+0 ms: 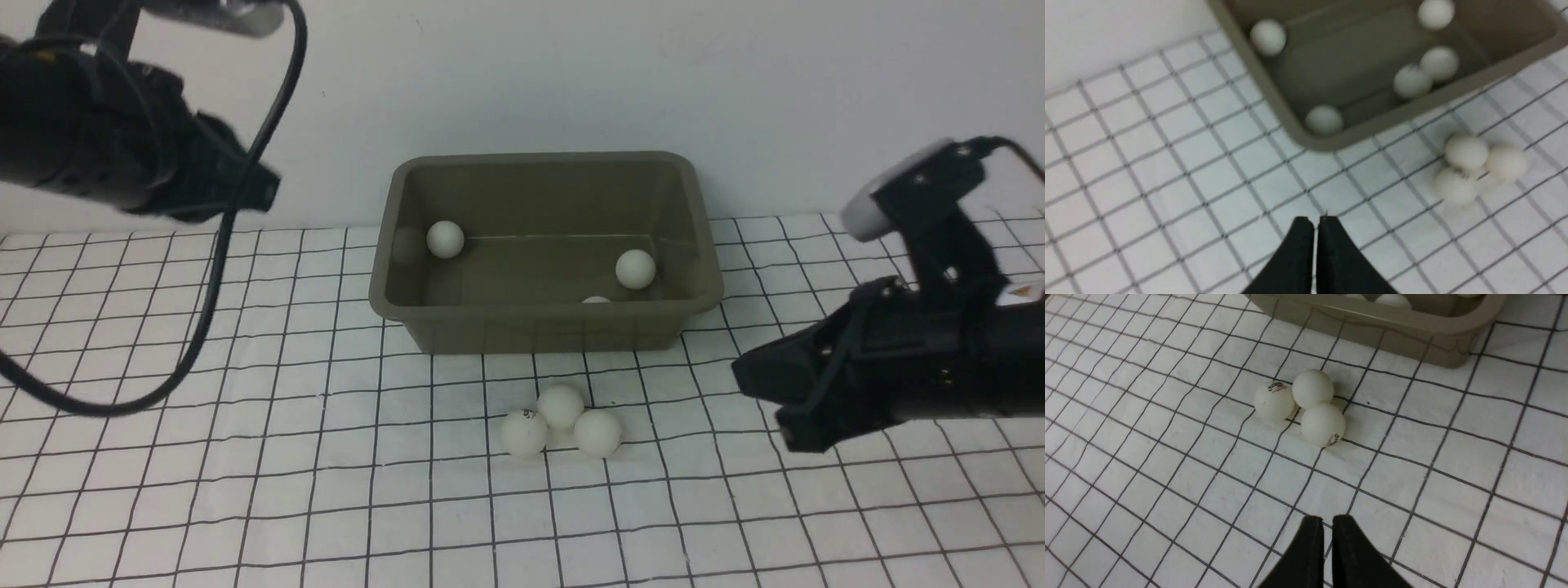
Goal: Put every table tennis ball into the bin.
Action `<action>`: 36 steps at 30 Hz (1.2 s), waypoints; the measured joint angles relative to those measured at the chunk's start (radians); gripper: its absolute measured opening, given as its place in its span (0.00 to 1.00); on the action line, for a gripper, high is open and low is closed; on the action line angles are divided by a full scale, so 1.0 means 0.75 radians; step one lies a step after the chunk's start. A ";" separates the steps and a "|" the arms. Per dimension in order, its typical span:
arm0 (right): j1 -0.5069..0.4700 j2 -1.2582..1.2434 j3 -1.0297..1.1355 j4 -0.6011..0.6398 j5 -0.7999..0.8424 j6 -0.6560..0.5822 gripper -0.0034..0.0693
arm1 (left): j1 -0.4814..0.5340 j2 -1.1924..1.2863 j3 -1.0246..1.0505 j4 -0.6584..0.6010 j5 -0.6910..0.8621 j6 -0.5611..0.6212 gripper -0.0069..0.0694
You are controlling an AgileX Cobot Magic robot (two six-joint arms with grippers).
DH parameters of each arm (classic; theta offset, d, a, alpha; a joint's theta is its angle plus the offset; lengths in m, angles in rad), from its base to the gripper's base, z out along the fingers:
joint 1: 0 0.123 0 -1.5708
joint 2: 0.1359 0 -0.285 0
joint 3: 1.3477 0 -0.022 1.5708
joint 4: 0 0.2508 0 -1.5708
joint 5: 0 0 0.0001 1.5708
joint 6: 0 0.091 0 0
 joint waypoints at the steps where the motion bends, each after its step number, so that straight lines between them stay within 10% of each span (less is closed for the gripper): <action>1: 0.015 0.037 -0.019 -0.047 -0.002 0.041 0.08 | 0.000 -0.011 0.000 0.124 0.052 -0.080 0.09; 13: 0.180 0.504 -0.367 -0.609 0.011 0.640 0.08 | 0.001 -0.168 0.001 0.434 0.382 -0.314 0.09; 23: 0.206 0.714 -0.571 -0.665 0.123 0.681 0.12 | 0.010 -0.452 0.001 0.579 0.460 -0.369 0.09; 36: 0.206 0.815 -0.584 -0.523 0.136 0.553 0.76 | 0.010 -0.761 0.001 0.585 0.567 -0.370 0.09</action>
